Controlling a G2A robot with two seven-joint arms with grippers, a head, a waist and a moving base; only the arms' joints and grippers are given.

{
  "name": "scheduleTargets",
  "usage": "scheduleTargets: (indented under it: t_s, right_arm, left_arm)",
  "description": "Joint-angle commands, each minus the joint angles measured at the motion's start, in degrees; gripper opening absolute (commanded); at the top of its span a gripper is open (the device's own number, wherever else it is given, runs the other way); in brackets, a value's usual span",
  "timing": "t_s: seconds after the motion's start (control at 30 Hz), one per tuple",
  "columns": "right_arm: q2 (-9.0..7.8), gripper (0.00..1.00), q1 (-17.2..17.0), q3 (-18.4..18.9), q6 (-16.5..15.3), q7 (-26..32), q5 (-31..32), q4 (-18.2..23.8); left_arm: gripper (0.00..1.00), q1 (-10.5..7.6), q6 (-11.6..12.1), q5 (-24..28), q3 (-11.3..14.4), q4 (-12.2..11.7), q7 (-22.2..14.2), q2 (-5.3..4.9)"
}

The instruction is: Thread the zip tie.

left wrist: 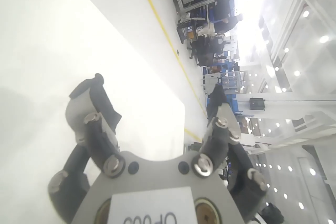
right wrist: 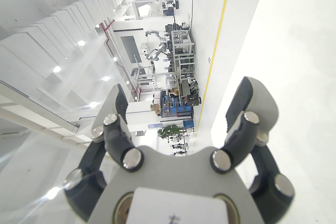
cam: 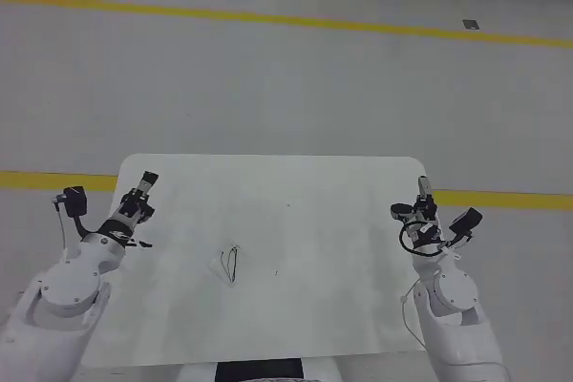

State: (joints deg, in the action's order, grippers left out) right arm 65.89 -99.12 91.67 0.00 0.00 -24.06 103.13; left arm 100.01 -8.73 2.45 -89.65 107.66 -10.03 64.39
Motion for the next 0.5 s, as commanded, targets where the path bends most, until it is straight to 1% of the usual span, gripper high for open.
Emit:
scheduleTargets:
  t_s: [0.0,0.03,0.07,0.1,0.17,0.2,0.23,0.3,0.33,0.47]
  right_arm:
    - [0.0,1.0,0.0,0.0,0.0,0.0,0.0,0.0]
    - [0.0,1.0,0.0,0.0,0.0,0.0,0.0,0.0]
    - [0.0,1.0,0.0,0.0,0.0,0.0,0.0,0.0]
    - [0.0,1.0,0.0,0.0,0.0,0.0,0.0,0.0]
    - [0.0,1.0,0.0,0.0,0.0,0.0,0.0,0.0]
    - [0.0,1.0,0.0,0.0,0.0,0.0,0.0,0.0]
    - [0.0,1.0,0.0,0.0,0.0,0.0,0.0,0.0]
    - [0.0,1.0,0.0,0.0,0.0,0.0,0.0,0.0]
    - [0.0,1.0,0.0,0.0,0.0,0.0,0.0,0.0]
    - [0.0,1.0,0.0,0.0,0.0,0.0,0.0,0.0]
  left_arm:
    - [1.0,-0.39,0.2,-1.2,0.0,0.8,-0.5,-0.09]
    - [1.0,-0.69,0.3,-2.4,0.1,1.3,-1.2,-0.18]
    - [1.0,-1.16,-0.6,-4.7,0.0,1.9,-3.5,-0.43]
    - [1.0,-1.74,-2.0,-6.7,0.0,2.8,-6.2,-0.68]
    - [1.0,-2.56,-3.9,-11.5,0.6,4.3,-10.4,-1.12]
    - [1.0,-2.94,-5.6,-14.0,1.1,4.9,-12.7,-1.34]
    - [1.0,-3.55,-7.0,-16.6,1.8,5.8,-15.9,-1.59]
    - [1.0,-4.43,-9.7,-17.9,2.3,6.7,-19.9,-1.83]
    - [1.0,-4.59,-10.0,-18.4,2.4,6.9,-20.4,-1.89]
    - [1.0,-4.59,-10.0,-18.4,2.4,6.9,-20.4,-1.89]
